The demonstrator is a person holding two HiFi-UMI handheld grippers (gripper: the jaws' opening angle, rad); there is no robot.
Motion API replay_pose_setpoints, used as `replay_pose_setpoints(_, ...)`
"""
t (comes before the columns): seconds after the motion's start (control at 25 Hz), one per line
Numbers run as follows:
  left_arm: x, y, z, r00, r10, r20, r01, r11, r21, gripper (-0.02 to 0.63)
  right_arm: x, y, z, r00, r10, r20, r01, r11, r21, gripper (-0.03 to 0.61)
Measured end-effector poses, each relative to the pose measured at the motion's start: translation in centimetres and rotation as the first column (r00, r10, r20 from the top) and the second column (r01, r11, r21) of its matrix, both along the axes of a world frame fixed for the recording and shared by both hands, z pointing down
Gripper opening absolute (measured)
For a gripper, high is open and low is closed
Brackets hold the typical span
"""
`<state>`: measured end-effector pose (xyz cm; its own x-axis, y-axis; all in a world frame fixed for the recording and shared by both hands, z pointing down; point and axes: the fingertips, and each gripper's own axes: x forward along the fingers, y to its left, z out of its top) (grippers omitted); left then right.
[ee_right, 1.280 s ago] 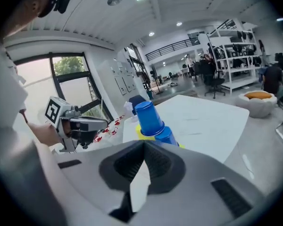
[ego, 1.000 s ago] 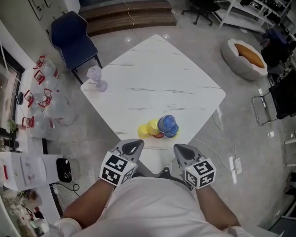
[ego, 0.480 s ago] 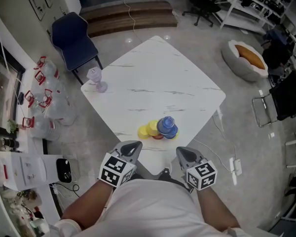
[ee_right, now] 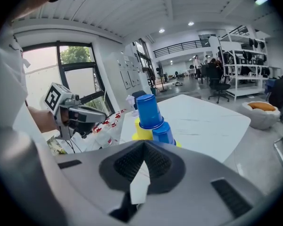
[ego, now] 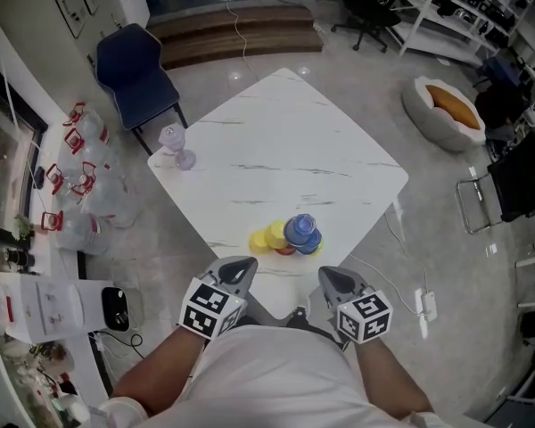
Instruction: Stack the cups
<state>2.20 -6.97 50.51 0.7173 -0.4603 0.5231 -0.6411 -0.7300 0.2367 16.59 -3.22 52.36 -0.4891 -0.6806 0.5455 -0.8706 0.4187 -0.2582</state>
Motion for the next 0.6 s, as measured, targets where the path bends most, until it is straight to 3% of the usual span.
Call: replay_pose_setpoints(0.6, -0.21, -0.44, 0.06, 1.0, -0.008, 0.007, 0.008, 1.0, 0.0, 0.009, -0.23, -0.17, 0.35, 1.0, -0.014, 0.003, 0.014, 1.0, -0.012, 0.005)
